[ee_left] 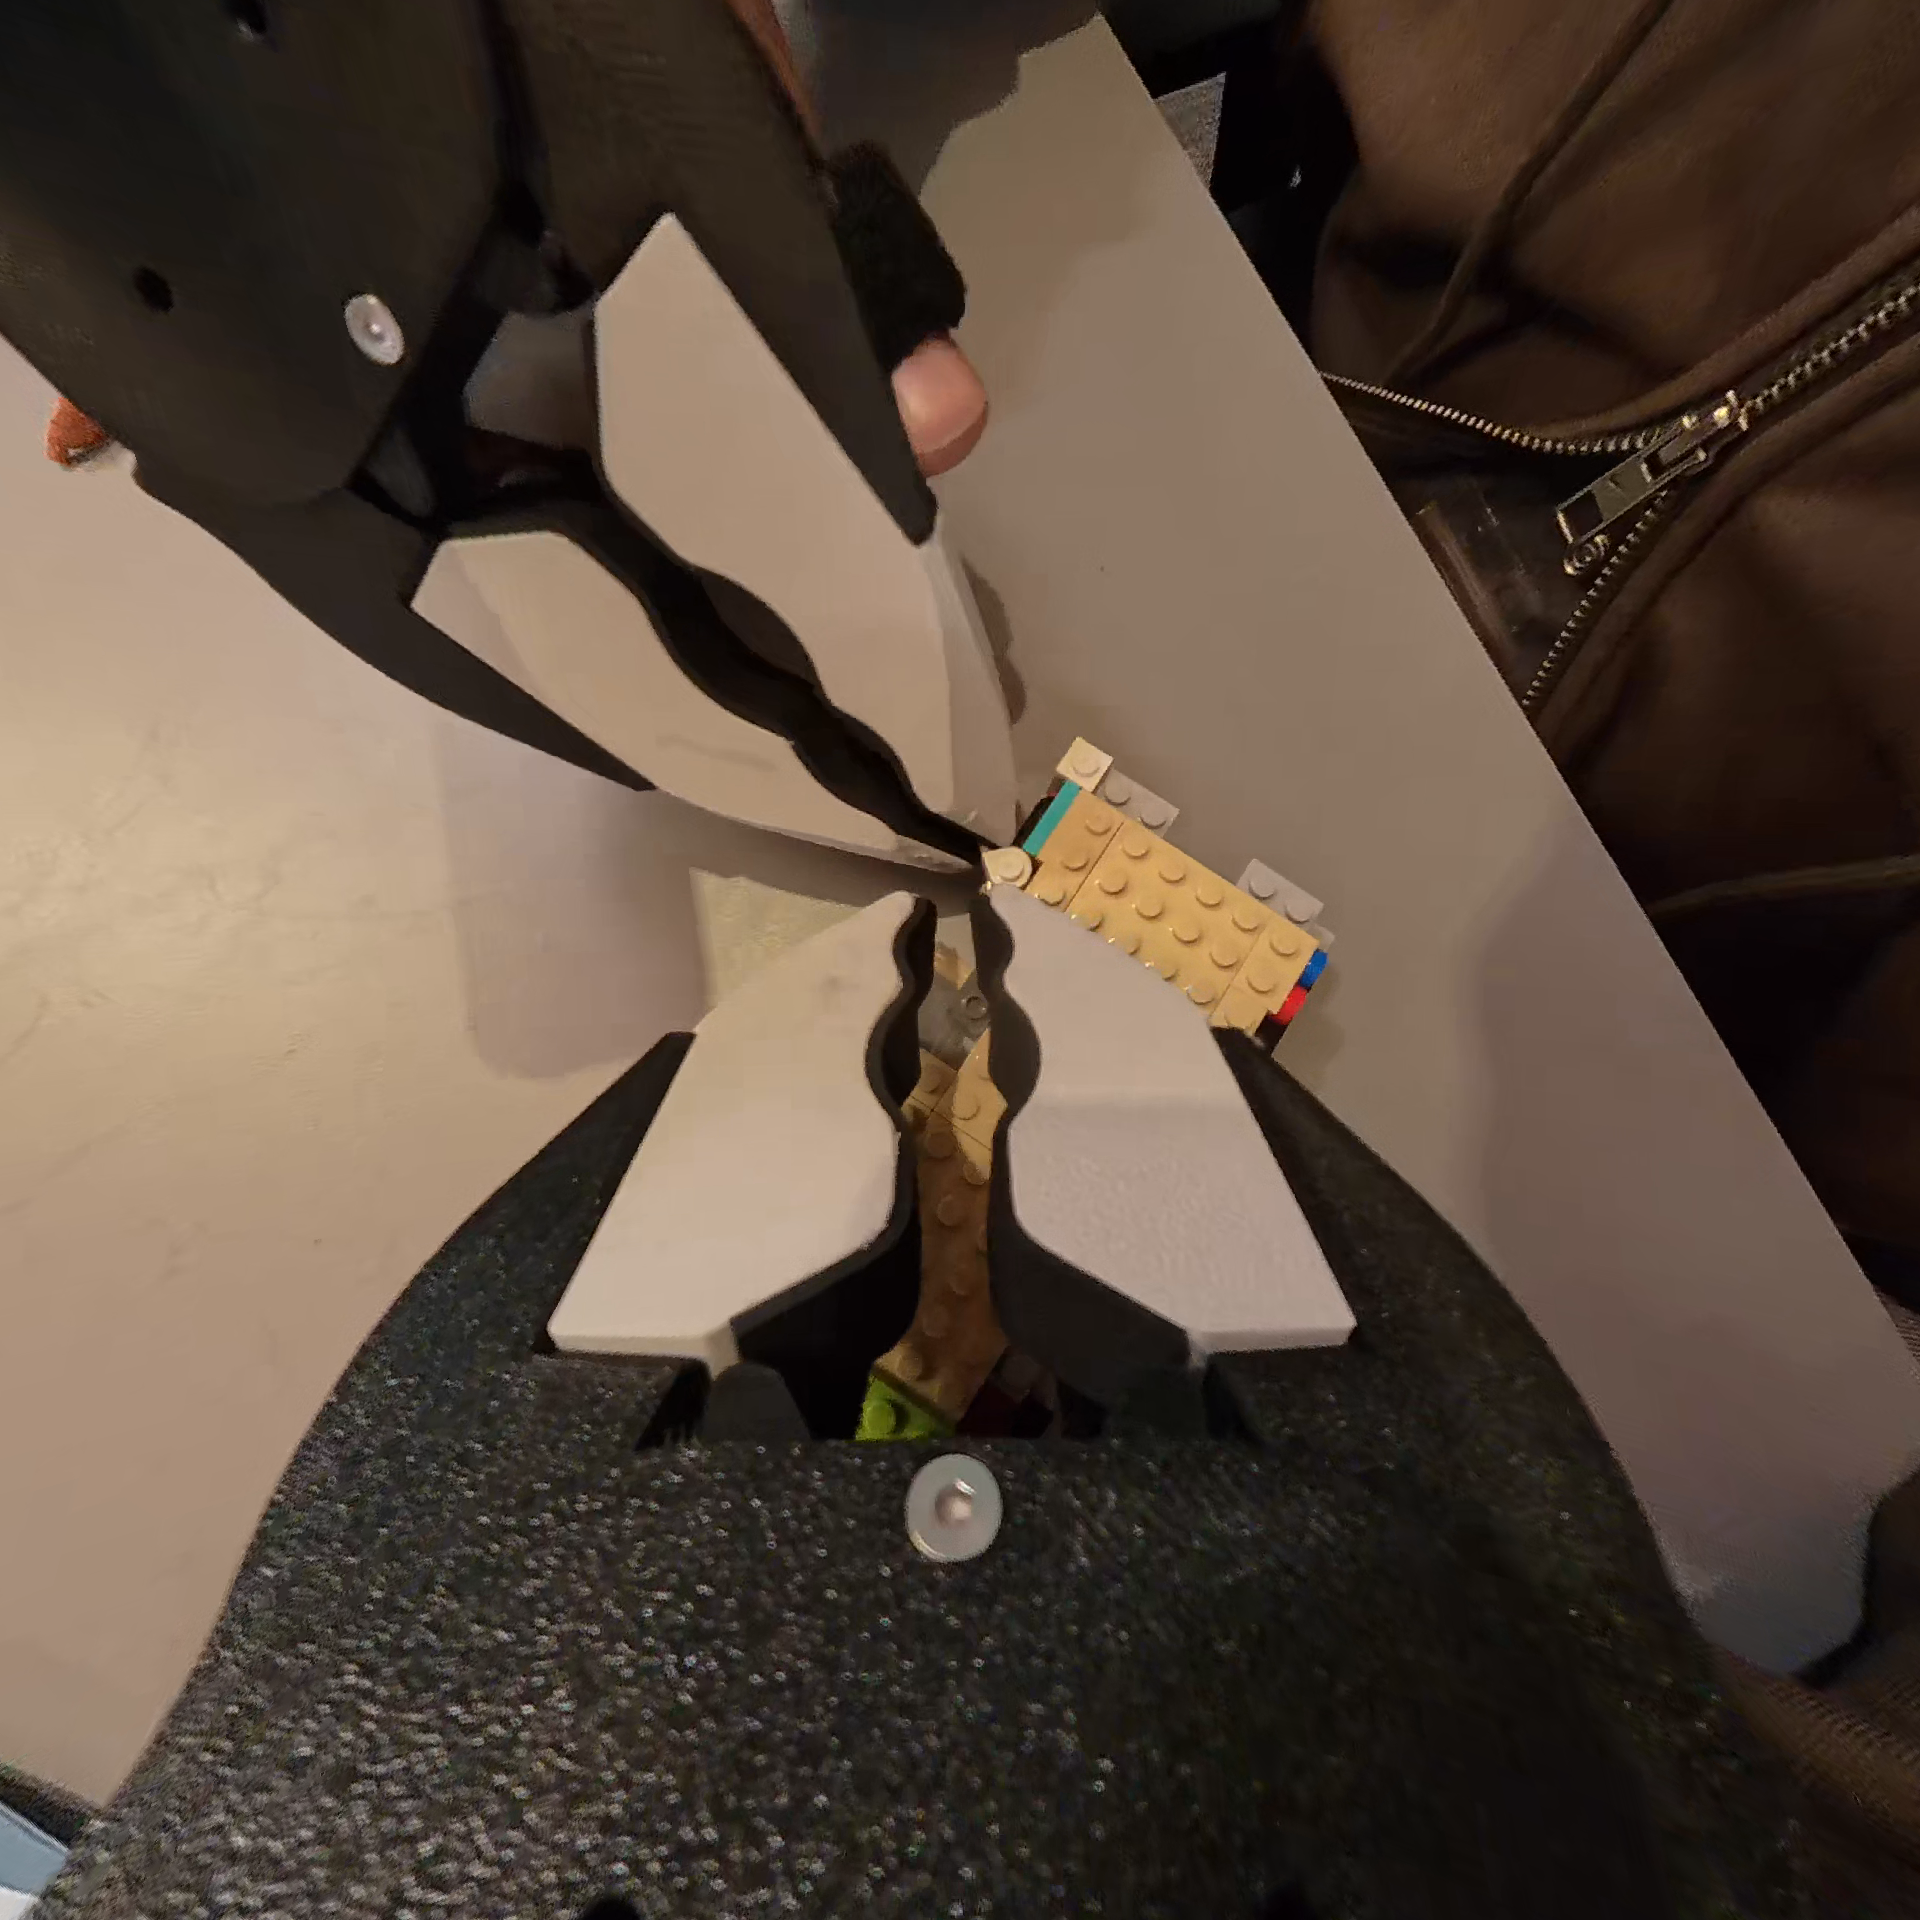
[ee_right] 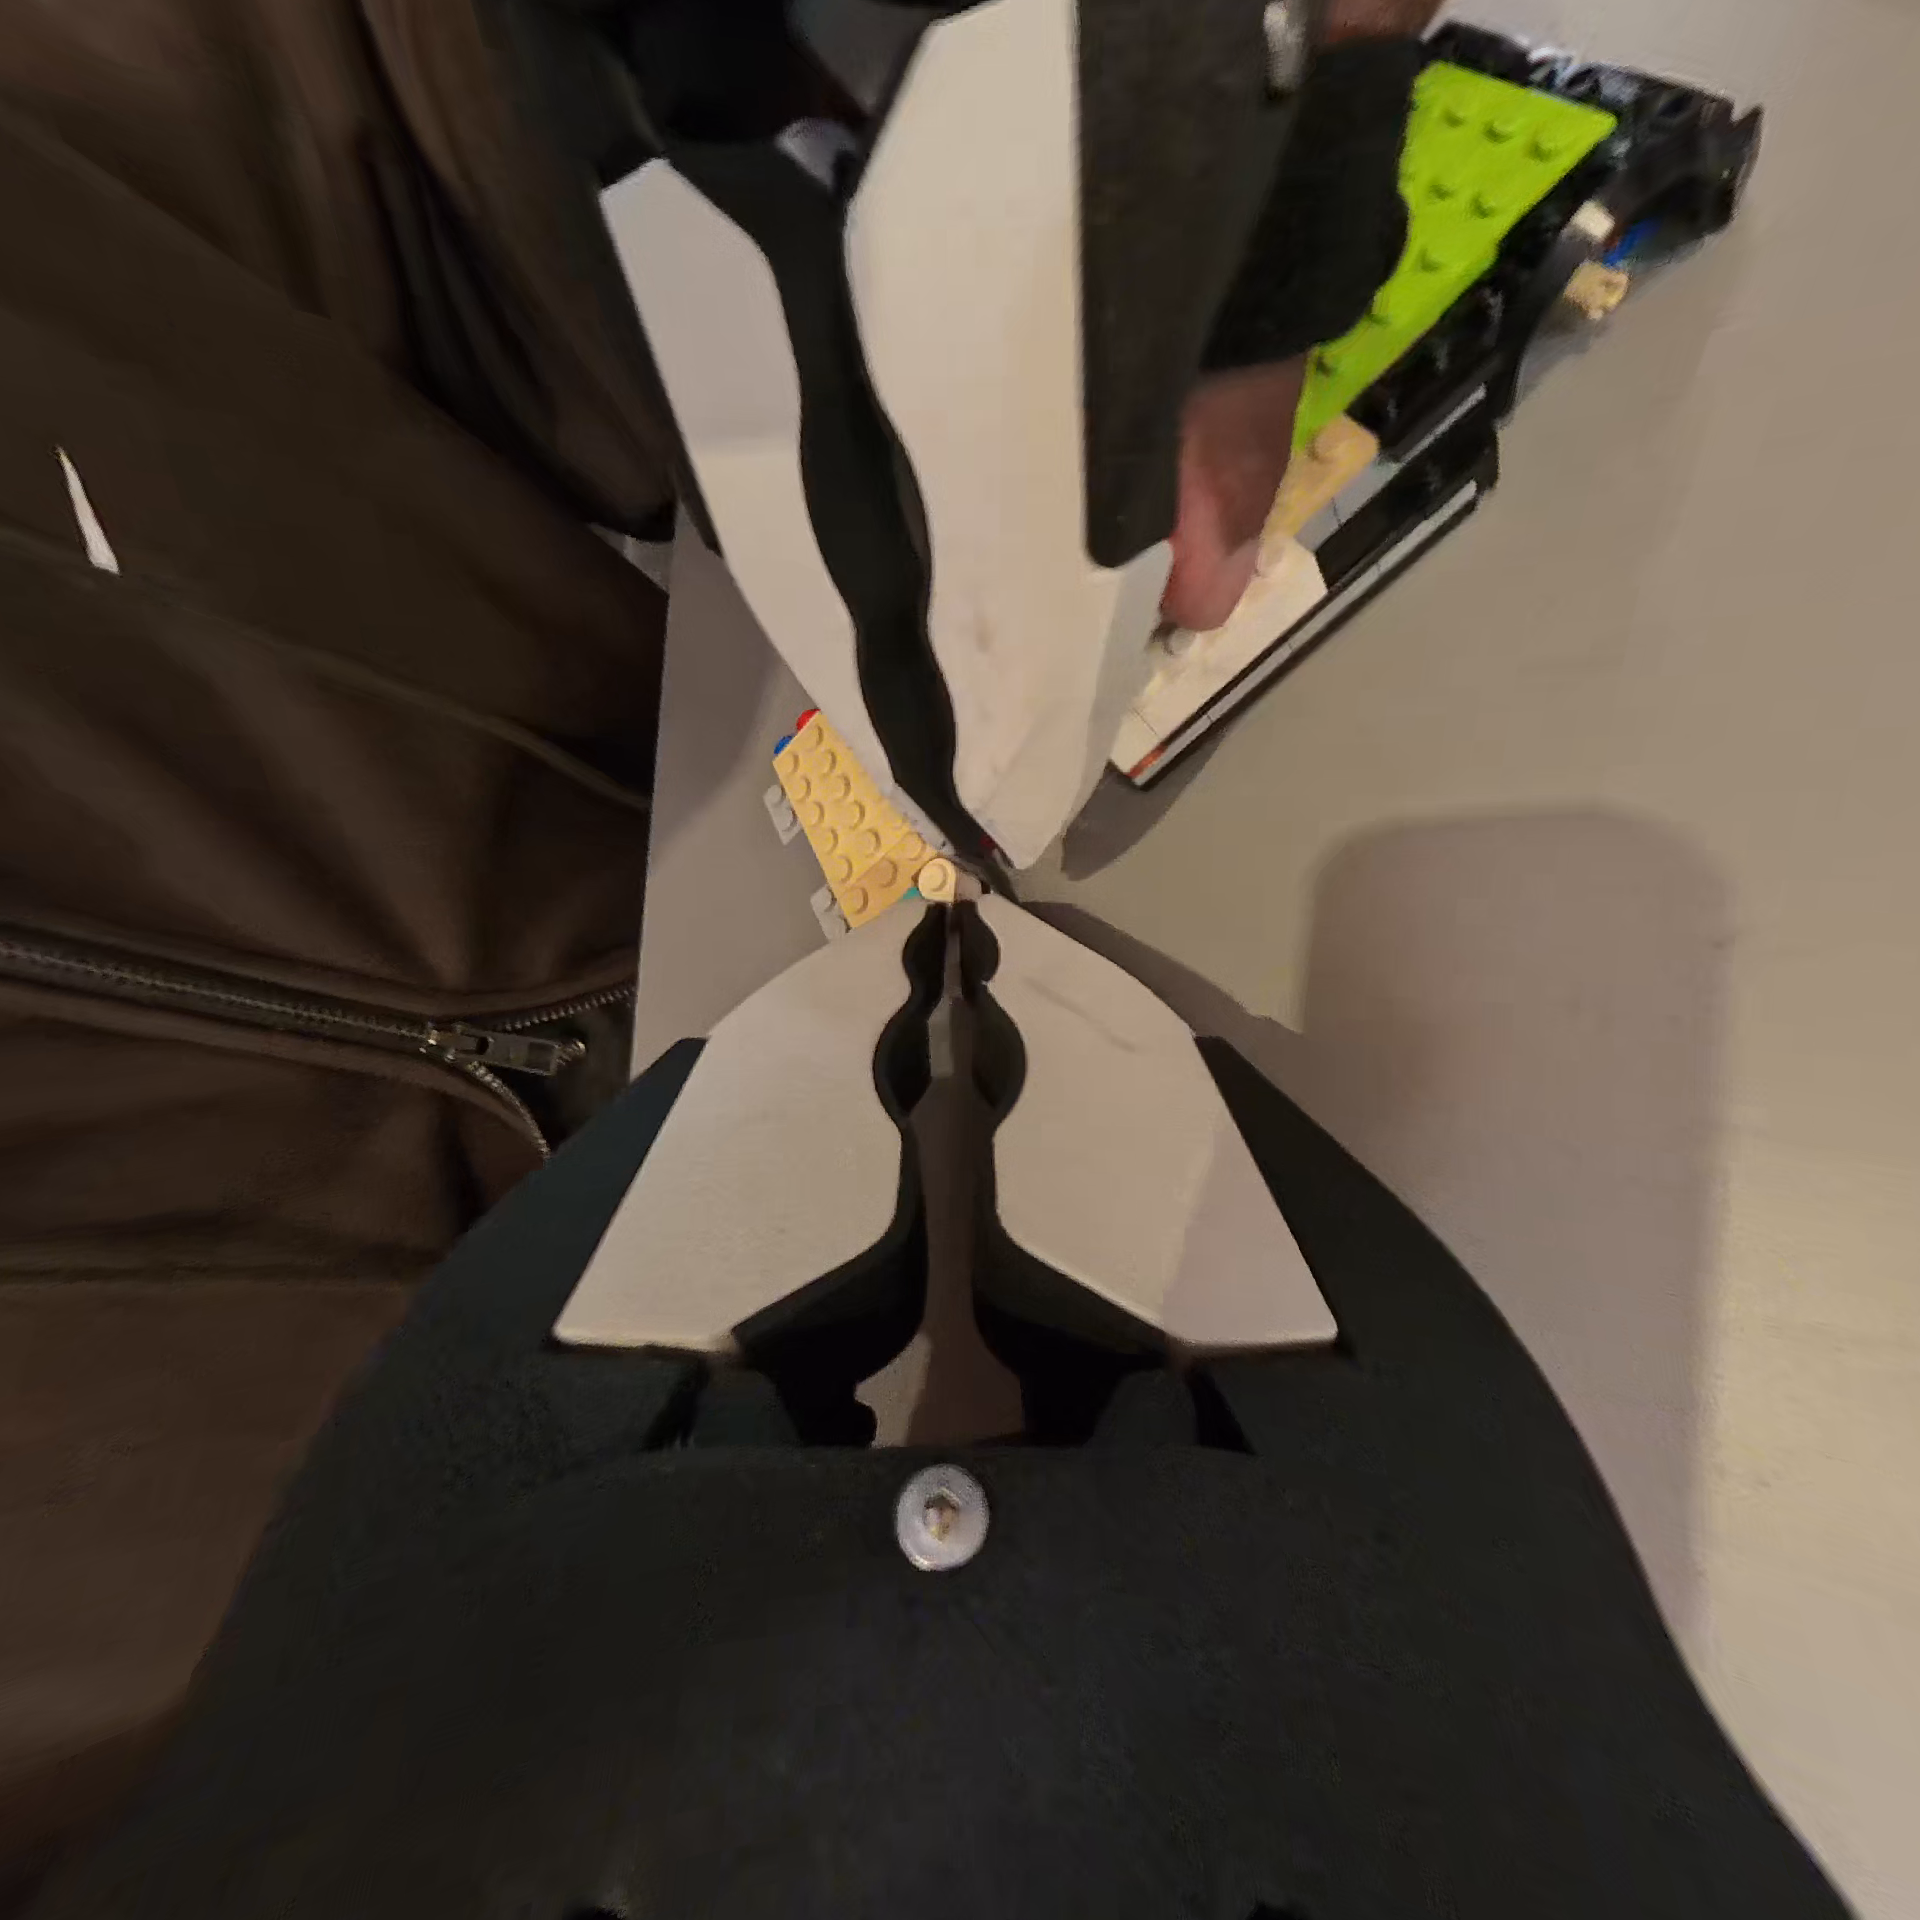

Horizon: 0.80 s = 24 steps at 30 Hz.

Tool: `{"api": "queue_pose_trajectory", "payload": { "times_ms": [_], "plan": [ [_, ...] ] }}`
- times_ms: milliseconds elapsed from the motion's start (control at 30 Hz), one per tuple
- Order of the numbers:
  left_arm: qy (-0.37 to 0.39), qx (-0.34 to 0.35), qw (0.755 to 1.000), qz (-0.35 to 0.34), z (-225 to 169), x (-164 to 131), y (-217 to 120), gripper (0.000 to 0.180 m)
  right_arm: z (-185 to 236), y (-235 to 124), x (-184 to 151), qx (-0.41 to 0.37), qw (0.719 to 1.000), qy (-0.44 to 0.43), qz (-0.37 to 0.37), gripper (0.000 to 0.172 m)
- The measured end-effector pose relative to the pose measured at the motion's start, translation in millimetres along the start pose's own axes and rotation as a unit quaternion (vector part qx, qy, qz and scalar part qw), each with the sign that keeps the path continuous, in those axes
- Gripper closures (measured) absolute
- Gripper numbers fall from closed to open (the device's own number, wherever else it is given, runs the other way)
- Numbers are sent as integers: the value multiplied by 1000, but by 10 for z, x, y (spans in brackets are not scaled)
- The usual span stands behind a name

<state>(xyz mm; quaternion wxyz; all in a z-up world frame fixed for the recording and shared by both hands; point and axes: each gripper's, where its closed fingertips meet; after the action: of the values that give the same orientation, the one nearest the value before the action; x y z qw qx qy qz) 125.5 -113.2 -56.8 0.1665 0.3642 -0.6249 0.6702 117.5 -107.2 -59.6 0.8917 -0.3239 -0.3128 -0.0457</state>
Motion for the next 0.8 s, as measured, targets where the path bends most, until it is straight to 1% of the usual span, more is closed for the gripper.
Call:
{"api": "queue_pose_trajectory", "payload": {
  "times_ms": [167, 300, 400, 467, 567, 633, 733, 800],
  "plan": [
    [1, -1, 1000, -2, 0, 1, -2, 174, -7, -7, 8, 16, 998, 60, -28, 169],
    [3, -8, 1000, -5, -20, -2, -10, 180, -97, -62, 43, -3, 993, 100, -60, 170],
    [-1, -8, 1000, -7, -14, -3, -19, 180, -117, -121, 50, -3, 991, 104, -83, 170],
    [-1, -11, 1000, -8, -18, 2, -18, 180, -134, -150, 50, -17, 991, 100, -93, 170],
    [-10, -12, 1000, -14, -1, 19, -21, 167, -150, -195, 35, -43, 989, 92, -106, 170],
    [-29, -11, 999, -23, 31, 35, -47, 156, -166, -243, 4, -64, 987, 93, -115, 170],
    [-48, -10, 998, -48, 65, 59, -152, 152, -125, -336, -70, -88, 984, 94, -127, 170],
    [-51, 6, 997, -60, 114, 53, -243, 150, -60, -416, -126, -103, 981, 95, -133, 170]
  ]
}}
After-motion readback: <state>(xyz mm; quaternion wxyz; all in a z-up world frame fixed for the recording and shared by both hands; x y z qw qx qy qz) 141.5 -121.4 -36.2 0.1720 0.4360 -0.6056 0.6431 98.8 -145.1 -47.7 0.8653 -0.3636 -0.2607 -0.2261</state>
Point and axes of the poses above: each gripper's, where its closed fingertips meet, y out along the fingers, x out of its top, z = x × y across the jaws, and after that the axes turned 1 degree about -z, right-handed
